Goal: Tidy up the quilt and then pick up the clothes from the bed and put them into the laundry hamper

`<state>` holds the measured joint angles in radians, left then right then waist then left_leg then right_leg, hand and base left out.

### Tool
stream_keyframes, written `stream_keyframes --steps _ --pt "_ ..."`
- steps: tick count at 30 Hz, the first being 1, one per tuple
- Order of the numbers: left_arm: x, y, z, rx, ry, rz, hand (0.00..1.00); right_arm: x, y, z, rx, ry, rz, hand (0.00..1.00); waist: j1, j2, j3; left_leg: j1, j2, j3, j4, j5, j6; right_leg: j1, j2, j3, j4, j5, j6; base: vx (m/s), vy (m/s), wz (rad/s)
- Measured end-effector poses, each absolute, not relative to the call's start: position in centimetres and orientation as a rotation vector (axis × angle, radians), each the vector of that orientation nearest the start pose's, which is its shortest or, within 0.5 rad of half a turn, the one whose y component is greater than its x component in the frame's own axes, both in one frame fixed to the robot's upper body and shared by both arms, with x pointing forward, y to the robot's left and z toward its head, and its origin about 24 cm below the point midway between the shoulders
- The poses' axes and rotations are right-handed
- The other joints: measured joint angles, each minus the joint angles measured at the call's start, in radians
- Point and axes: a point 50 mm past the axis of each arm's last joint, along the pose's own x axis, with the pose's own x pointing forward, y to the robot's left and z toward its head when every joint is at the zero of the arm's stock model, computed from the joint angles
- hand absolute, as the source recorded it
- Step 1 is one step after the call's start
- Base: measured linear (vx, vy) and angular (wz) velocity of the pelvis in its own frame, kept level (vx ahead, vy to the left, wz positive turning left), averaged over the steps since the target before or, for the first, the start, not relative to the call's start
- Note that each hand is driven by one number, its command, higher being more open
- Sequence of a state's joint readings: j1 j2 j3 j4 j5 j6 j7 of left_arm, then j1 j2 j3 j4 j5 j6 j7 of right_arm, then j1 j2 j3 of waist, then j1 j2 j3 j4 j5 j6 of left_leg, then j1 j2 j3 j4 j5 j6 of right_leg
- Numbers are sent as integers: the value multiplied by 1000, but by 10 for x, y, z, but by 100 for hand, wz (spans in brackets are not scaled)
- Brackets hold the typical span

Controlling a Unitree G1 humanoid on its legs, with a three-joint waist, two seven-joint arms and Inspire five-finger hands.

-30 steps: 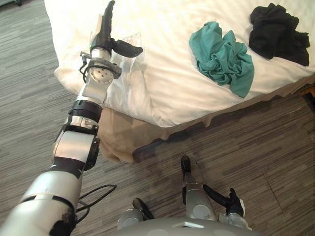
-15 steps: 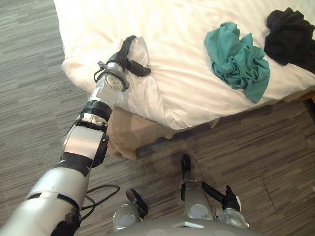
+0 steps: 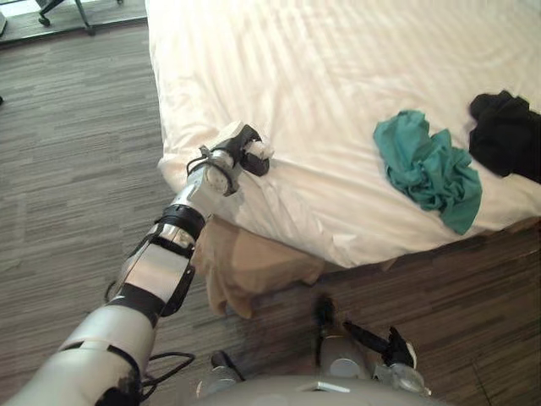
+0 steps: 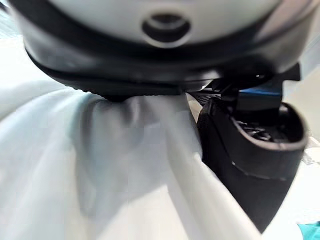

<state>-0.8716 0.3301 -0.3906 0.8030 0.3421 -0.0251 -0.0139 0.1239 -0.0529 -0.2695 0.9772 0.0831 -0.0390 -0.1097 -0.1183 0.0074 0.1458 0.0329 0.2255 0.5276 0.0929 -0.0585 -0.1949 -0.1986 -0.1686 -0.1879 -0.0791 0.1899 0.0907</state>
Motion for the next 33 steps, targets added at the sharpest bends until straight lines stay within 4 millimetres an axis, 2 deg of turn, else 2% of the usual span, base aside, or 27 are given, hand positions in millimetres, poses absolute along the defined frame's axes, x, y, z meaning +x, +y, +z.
stream_keyframes --steps 1,2,3,5,6,7,10,12,13,14,15,17,20,21,24,25,28,30,33 --pt "383 133 120 917 -122 -279 0 90 -228 -154 81 1038 -475 100 8 63 9 -11 40 -15 45 -33 -15 19 24 0 0 -1 -4 154 -119 19" --pt "377 134 116 908 -128 -302 0 90 -232 -153 81 1039 -486 100 9 80 8 -8 45 -23 48 -42 -17 30 26 0 1 -5 -9 107 -41 1" --pt "359 139 106 861 -148 -347 0 88 -234 -155 99 1059 -506 100 13 93 9 10 31 -72 37 -65 -9 71 21 4 0 -10 -16 61 -21 9" --pt "338 145 97 817 -169 -394 0 85 -232 -156 103 1075 -503 100 12 87 13 16 8 -104 2 -64 -10 122 5 2 0 -12 -18 3 23 20" --pt "320 153 91 785 -177 -415 0 84 -232 -157 103 1078 -506 100 17 86 12 18 -17 -122 -71 -30 19 152 -3 -2 1 -13 -17 -41 65 -13" --pt "288 173 80 711 -157 -399 0 81 -236 -156 93 1085 -504 100 40 69 -1 45 -45 -116 -86 30 33 167 -15 -1 9 -29 3 -21 62 -24" --pt "252 194 62 583 -72 -359 0 76 -231 -159 115 1101 -492 100 55 49 -19 44 -69 -121 -82 22 43 167 -40 -13 28 -39 11 -9 68 2" --pt "211 215 28 434 105 -318 0 68 -227 -161 116 1129 -481 100 82 20 -35 42 -82 -123 -83 17 49 169 -53 -19 27 -57 26 -52 51 7" --pt "200 219 18 400 159 -309 0 66 -226 -162 105 1136 -469 100 88 15 -38 43 -84 -124 -83 16 48 170 -55 -20 27 -65 34 -39 -39 1" --pt "179 224 -3 333 268 -293 100 65 -225 -162 98 1143 -455 100 92 10 -41 46 -82 -127 -83 16 48 176 -54 -25 28 -76 41 -39 -43 5" --pt "160 226 -25 255 370 -269 100 63 -226 -162 99 1145 -449 100 93 13 -43 50 -81 -128 -84 14 45 183 -48 -27 28 -83 39 -40 -48 1" --pt "136 231 -51 123 482 -173 100 62 -226 -162 68 1154 -415 100 103 18 -50 74 -69 -120 -96 18 36 195 -32 -26 27 -86 36 -16 -45 -13" --pt "117 241 -77 29 581 -57 100 55 -225 -163 22 1178 -355 100 109 19 -73 108 -51 -106 -102 14 26 219 -14 -26 27 -92 36 16 -47 -16" --pt "98 250 -100 -25 685 47 100 53 -224 -162 3 1175 -328 100 109 20 -90 124 -40 -97 -101 10 20 233 -4 -27 27 -100 34 40 -33 -8" --pt "63 260 -135 -99 901 265 100 51 -224 -163 -17 1182 -301 100 110 18 -103 140 -35 -102 -104 8 17 252 -2 -37 28 -111 37 42 -11 5" --pt "47 262 -145 -104 1007 329 100 52 -223 -162 -23 1181 -291 100 112 25 -107 149 -36 -104 -113 9 16 259 -2 -42 28 -113 37 24 6 10" --pt "7 268 -155 -73 1232 446 100 57 -221 -162 -35 1178 -266 100 112 11 -105 150 -39 -120 -118 10 16 270 -4 -59 28 -119 40 29 6 16" --pt "-10 275 -153 -60 1286 521 100 58 -220 -163 -29 1184 -265 100 122 4 -107 151 -40 -128 -121 10 16 275 -5 -68 28 -122 41 34 10 19" --pt "-15 282 -150 9 1303 573 100 62 -220 -162 -23 1174 -273 100 133 4 -108 151 -43 -146 -121 10 16 290 -10 -84 28 -124 41 17 12 17"
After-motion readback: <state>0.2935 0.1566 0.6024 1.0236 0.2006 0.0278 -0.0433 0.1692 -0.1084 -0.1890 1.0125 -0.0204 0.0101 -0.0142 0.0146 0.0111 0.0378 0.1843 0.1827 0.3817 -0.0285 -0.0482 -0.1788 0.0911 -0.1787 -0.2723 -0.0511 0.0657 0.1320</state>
